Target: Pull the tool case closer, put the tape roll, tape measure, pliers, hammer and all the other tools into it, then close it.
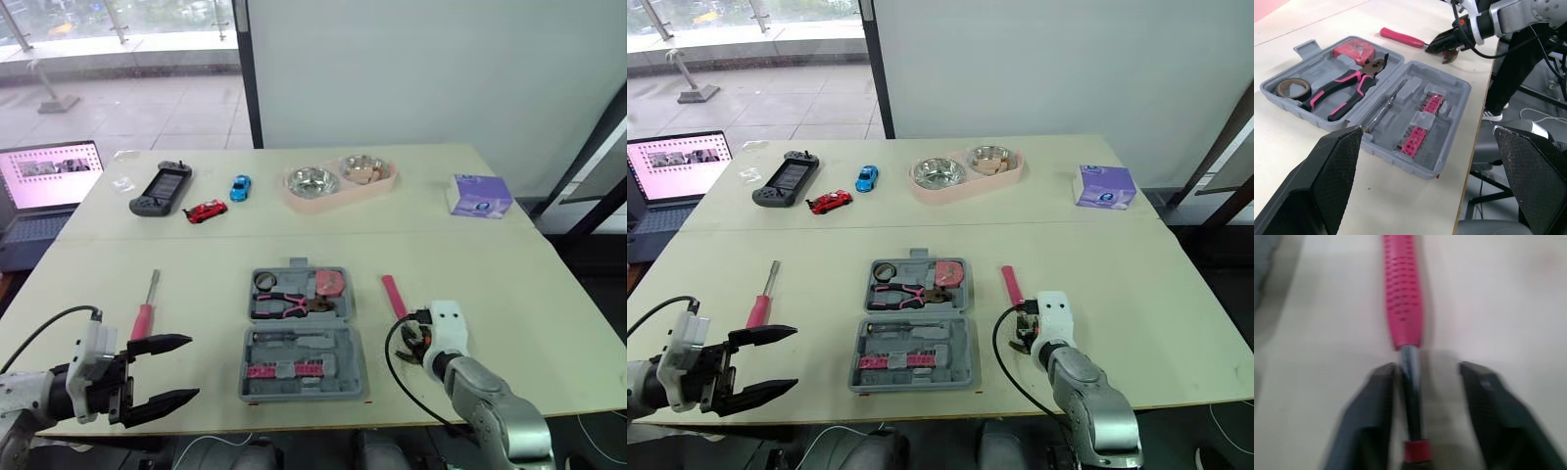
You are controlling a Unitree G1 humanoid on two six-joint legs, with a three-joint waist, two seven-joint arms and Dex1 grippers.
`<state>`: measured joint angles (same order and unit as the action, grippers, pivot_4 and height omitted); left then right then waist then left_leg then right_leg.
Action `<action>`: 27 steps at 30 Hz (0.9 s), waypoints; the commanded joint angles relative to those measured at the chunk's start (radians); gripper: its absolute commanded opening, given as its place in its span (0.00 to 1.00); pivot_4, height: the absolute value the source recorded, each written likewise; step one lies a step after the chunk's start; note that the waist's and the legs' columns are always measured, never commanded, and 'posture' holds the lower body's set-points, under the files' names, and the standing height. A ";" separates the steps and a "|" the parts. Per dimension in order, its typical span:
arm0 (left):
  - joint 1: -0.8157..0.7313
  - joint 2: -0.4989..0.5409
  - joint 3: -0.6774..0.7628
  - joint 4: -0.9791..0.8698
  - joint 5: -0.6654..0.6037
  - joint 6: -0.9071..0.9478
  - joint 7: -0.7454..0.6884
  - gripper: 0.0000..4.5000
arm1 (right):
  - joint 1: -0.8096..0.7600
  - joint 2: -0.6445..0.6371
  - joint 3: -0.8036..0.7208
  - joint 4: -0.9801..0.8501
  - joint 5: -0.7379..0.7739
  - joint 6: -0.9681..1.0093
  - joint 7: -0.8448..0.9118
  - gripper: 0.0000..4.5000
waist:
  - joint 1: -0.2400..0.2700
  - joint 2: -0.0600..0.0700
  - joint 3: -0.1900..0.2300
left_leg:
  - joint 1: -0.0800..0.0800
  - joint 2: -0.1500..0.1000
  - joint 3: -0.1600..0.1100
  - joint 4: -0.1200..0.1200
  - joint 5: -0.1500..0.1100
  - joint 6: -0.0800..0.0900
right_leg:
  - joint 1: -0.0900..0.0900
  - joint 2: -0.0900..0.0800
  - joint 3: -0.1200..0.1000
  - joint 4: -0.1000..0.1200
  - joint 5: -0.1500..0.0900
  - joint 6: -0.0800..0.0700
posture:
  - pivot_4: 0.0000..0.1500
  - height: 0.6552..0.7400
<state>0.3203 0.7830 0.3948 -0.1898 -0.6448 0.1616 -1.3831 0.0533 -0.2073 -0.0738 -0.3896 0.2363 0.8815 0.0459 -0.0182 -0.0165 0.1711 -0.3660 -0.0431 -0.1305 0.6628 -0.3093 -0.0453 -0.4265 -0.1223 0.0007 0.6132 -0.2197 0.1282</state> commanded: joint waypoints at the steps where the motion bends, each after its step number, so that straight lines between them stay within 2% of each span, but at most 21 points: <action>1: 0.003 0.005 0.026 -0.019 -0.011 -0.002 0.009 1.00 | 0.015 0.010 0.011 0.034 -0.002 0.046 0.007 0.01 | 0.000 0.000 0.000 | 0.000 0.000 0.000 0.000 0.000 0.000 | 0.000 0.000 0.000 0.000 0.000 0.000 | 1.00 0.81; 10: 0.001 0.003 0.028 -0.015 -0.010 -0.001 0.022 1.00 | 0.013 -0.019 0.081 -0.023 -0.036 -0.061 0.062 0.01 | -0.002 0.000 0.000 | 0.000 0.002 0.000 0.000 0.000 0.000 | 0.000 0.002 0.000 0.000 0.000 -0.001 | 1.00 0.81; 16: -0.002 0.007 0.039 -0.003 -0.007 0.001 0.040 1.00 | -0.023 -0.214 0.142 -0.236 -0.045 -0.161 0.246 0.01 | -0.001 0.009 0.006 | 0.000 0.003 0.001 -0.001 0.000 0.000 | -0.001 0.003 0.000 0.000 0.000 -0.002 | 1.00 0.81; 22: -0.007 0.009 0.036 0.001 -0.003 0.007 0.043 1.00 | -0.293 -0.421 0.186 -0.397 0.226 0.032 0.581 0.01 | -0.001 0.011 0.007 | 0.000 0.004 0.001 -0.001 0.000 0.000 | -0.001 0.003 -0.001 0.000 0.001 -0.003 | 1.00 0.81; 25: -0.009 0.009 0.032 -0.001 -0.001 0.010 0.045 1.00 | -0.430 -0.518 0.292 -0.394 0.287 0.145 0.692 0.01 | 0.004 0.010 0.008 | -0.001 0.005 -0.001 -0.001 -0.001 0.001 | -0.001 0.004 -0.003 -0.001 0.000 -0.004 | 1.00 0.81; 27: -0.002 0.012 0.033 -0.006 0.002 0.008 0.043 1.00 | -0.542 -0.561 0.388 -0.358 0.274 0.204 0.730 0.01 | 0.006 0.010 0.008 | -0.003 0.004 -0.001 0.000 -0.001 0.001 | -0.002 0.004 -0.003 -0.002 0.001 -0.004 | 1.00 0.81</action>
<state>0.3145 0.7841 0.4111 -0.1773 -0.6414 0.1704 -1.3431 -0.4373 -0.7612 0.2870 -0.7542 0.4995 1.0427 0.7487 -0.0121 -0.0067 0.1788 -0.3704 -0.0391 -0.1321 0.6632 -0.3101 -0.0439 -0.4293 -0.1188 -0.0024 0.6114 -0.2191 0.1243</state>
